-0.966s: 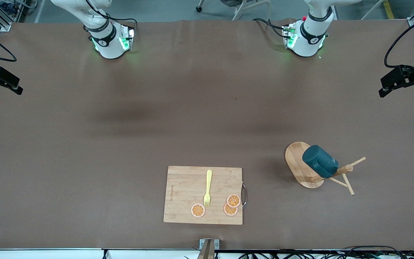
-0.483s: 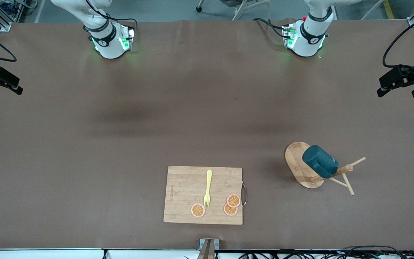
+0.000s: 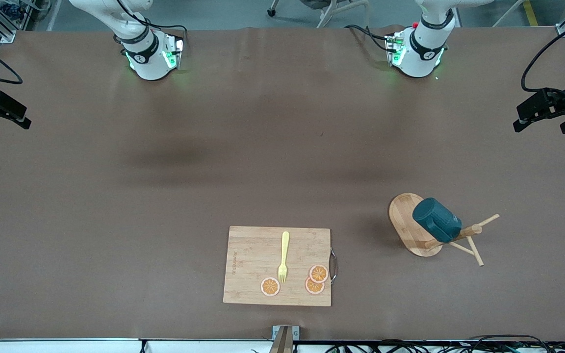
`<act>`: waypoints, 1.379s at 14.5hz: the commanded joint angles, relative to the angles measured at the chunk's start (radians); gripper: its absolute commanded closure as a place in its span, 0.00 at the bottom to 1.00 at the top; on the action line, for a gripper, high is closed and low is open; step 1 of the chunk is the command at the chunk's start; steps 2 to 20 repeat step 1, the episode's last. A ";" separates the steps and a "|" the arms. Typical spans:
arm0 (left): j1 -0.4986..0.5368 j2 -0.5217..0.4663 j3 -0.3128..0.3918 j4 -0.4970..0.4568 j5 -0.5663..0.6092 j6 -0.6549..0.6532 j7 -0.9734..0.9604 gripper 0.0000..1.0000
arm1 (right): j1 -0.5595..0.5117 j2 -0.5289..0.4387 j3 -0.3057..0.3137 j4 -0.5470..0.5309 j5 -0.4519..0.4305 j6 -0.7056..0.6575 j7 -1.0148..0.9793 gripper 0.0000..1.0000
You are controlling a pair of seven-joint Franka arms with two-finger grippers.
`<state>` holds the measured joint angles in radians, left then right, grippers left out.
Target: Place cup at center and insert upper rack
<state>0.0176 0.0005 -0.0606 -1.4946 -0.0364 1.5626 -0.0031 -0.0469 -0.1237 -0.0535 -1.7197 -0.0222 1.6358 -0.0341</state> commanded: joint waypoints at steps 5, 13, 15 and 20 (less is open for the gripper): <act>0.002 -0.007 0.001 0.002 -0.014 -0.013 -0.005 0.00 | -0.021 -0.011 0.007 -0.012 -0.008 0.002 0.008 0.00; 0.002 -0.007 0.001 0.002 -0.014 -0.013 -0.005 0.00 | -0.021 -0.011 0.007 -0.012 -0.008 0.002 0.008 0.00; 0.002 -0.007 0.001 0.002 -0.014 -0.013 -0.005 0.00 | -0.021 -0.011 0.007 -0.012 -0.008 0.002 0.008 0.00; 0.002 -0.007 0.001 0.002 -0.014 -0.013 -0.005 0.00 | -0.021 -0.011 0.007 -0.012 -0.008 0.002 0.008 0.00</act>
